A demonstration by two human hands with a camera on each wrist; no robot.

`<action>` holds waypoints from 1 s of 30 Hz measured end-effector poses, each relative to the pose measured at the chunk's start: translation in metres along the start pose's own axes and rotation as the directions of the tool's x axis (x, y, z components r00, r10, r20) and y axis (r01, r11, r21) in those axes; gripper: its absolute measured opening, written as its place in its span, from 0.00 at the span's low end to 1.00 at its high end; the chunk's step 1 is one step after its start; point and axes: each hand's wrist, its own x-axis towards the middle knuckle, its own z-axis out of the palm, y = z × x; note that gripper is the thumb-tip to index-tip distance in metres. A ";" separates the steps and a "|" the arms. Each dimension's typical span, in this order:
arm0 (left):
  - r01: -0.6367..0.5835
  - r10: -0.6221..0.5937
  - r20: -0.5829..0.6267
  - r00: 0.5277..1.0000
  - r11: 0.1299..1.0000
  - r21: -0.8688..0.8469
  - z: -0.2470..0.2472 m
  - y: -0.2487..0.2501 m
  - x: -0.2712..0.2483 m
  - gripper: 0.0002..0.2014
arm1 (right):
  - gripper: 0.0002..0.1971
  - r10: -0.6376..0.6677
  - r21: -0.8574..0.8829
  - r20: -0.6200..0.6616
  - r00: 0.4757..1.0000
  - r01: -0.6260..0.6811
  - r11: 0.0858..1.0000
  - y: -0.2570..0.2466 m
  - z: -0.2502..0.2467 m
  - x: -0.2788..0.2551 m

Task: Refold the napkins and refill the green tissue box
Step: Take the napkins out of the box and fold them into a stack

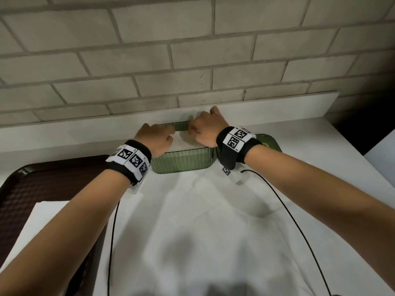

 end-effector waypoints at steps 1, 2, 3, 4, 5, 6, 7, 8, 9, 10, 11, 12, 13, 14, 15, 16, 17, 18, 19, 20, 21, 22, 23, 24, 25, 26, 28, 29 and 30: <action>0.016 -0.017 0.037 0.999 1.000 0.018 0.003 0.002 -0.001 0.17 | 0.18 0.001 -0.002 0.042 0.999 -0.001 1.000 0.000 0.003 0.001; 0.030 -0.033 0.067 0.997 0.999 0.040 0.005 0.004 -0.002 0.16 | 0.18 0.001 0.006 0.082 0.997 -0.001 1.000 0.001 0.006 0.003; 0.047 -0.052 0.084 0.995 0.997 0.057 0.005 0.005 -0.004 0.15 | 0.18 -0.003 0.018 0.118 0.993 0.001 1.000 0.001 0.008 0.003; 0.067 -0.074 0.087 0.993 0.995 0.073 0.004 0.006 -0.005 0.15 | 0.17 -0.010 0.034 0.142 0.990 0.005 0.999 0.002 0.011 0.003; 0.084 -0.092 0.083 0.992 0.992 0.098 0.001 0.007 -0.006 0.16 | 0.18 -0.015 0.056 0.145 0.989 0.007 0.998 0.004 0.013 0.003; 0.090 -0.101 0.077 0.992 0.987 0.134 -0.001 0.007 -0.007 0.18 | 0.19 -0.015 0.074 0.138 0.990 0.005 0.997 0.005 0.013 0.003; 0.089 -0.104 0.082 0.991 0.981 0.170 -0.002 0.007 -0.007 0.19 | 0.22 -0.011 0.087 0.136 0.991 0.000 0.996 0.006 0.013 0.003; 0.088 -0.106 0.093 0.990 0.979 0.182 -0.002 0.006 -0.008 0.21 | 0.25 -0.005 0.096 0.156 0.988 -0.010 0.995 0.006 0.013 0.002; 0.087 -0.104 0.108 0.989 0.984 0.156 -0.001 0.005 -0.008 0.21 | 0.28 -0.002 0.109 0.196 0.981 -0.020 0.994 0.006 0.012 0.002; 0.085 -0.099 0.126 0.987 0.991 0.107 0.001 0.004 -0.009 0.20 | 0.30 -0.002 0.132 0.237 0.971 -0.030 0.991 0.007 0.011 -0.001; 0.085 -0.091 0.131 0.987 0.995 0.053 0.003 0.005 -0.010 0.19 | 0.31 -0.007 0.158 0.255 0.967 -0.035 0.987 0.009 0.011 -0.006; 0.090 -0.090 0.115 0.989 0.996 0.011 0.004 0.003 -0.012 0.19 | 0.32 -0.018 0.187 0.231 0.973 -0.027 0.982 0.010 0.007 -0.008; 0.095 -0.092 0.099 0.991 0.995 -0.031 0.005 0.003 -0.015 0.20 | 0.31 -0.024 0.216 0.186 0.982 -0.017 0.976 0.013 0.003 -0.014; 0.102 -0.096 0.091 0.991 0.992 -0.074 0.005 0.003 -0.018 0.22 | 0.30 -0.025 0.249 0.123 0.992 -0.006 0.968 0.016 -0.002 -0.021; 0.110 -0.099 0.099 0.990 0.988 -0.107 0.005 0.004 -0.024 0.23 | 0.29 -0.018 0.289 0.052 0.999 0.003 0.957 0.019 -0.008 -0.030; 0.114 -0.104 0.100 0.990 0.987 -0.110 0.005 0.006 -0.030 0.24 | 0.29 -0.001 0.331 -0.019 1.000 0.007 0.943 0.022 -0.014 -0.041; 0.110 -0.105 0.070 0.992 0.991 -0.078 0.006 0.009 -0.035 0.24 | 0.28 0.019 0.369 -0.083 0.996 0.013 0.930 0.026 -0.018 -0.052; 0.098 -0.098 -0.002 0.995 0.995 -0.032 0.008 0.014 -0.041 0.22 | 0.27 0.041 0.396 -0.139 0.990 0.017 0.918 0.031 -0.021 -0.065; 0.070 -0.069 -0.110 0.991 0.998 0.002 0.010 0.019 -0.048 0.20 | 0.26 0.064 0.415 -0.174 0.983 0.014 0.910 0.037 -0.023 -0.078; 0.025 -0.020 -0.234 0.972 1.000 0.017 0.013 0.026 -0.056 0.16 | 0.25 0.086 0.419 -0.185 0.979 -0.001 0.908 0.042 -0.025 -0.092; -0.038 0.041 -0.345 0.938 0.999 0.014 0.017 0.033 -0.065 0.12 | 0.23 0.107 0.408 -0.169 0.980 -0.029 0.913 0.047 -0.027 -0.107; -0.113 0.100 -0.424 0.900 0.994 -0.006 0.021 0.043 -0.073 0.08 | 0.20 0.125 0.386 -0.132 0.983 -0.066 0.920 0.052 -0.028 -0.123; -0.186 0.145 -0.463 0.874 0.982 -0.044 0.025 0.053 -0.081 0.05 | 0.15 0.135 0.359 -0.075 0.988 -0.100 0.928 0.057 -0.028 -0.139; -0.252 0.181 -0.463 0.868 0.963 -0.095 0.028 0.063 -0.086 0.05 | 0.11 0.131 0.324 -0.005 0.991 -0.122 0.938 0.062 -0.025 -0.155; -0.306 0.214 -0.434 0.875 0.939 -0.155 0.032 0.073 -0.090 0.05 | 0.07 0.113 0.288 0.073 0.991 -0.130 0.949 0.067 -0.019 -0.171; -0.346 0.247 -0.379 0.892 0.912 -0.220 0.035 0.085 -0.093 0.05 | 0.06 0.092 0.265 0.156 0.983 -0.131 0.955 0.070 -0.011 -0.187; -0.378 0.310 -0.237 0.921 0.859 -0.345 0.044 0.108 -0.096 0.08 | 0.07 0.090 0.276 0.300 0.950 -0.177 0.945 0.077 0.009 -0.212; -0.368 0.327 -0.170 0.930 0.848 -0.382 0.048 0.119 -0.096 0.10 | 0.08 0.110 0.278 0.334 0.936 -0.210 0.938 0.081 0.018 -0.222; -0.345 0.329 -0.109 0.938 0.852 -0.393 0.051 0.131 -0.094 0.12 | 0.10 0.143 0.261 0.339 0.930 -0.239 0.935 0.086 0.026 -0.229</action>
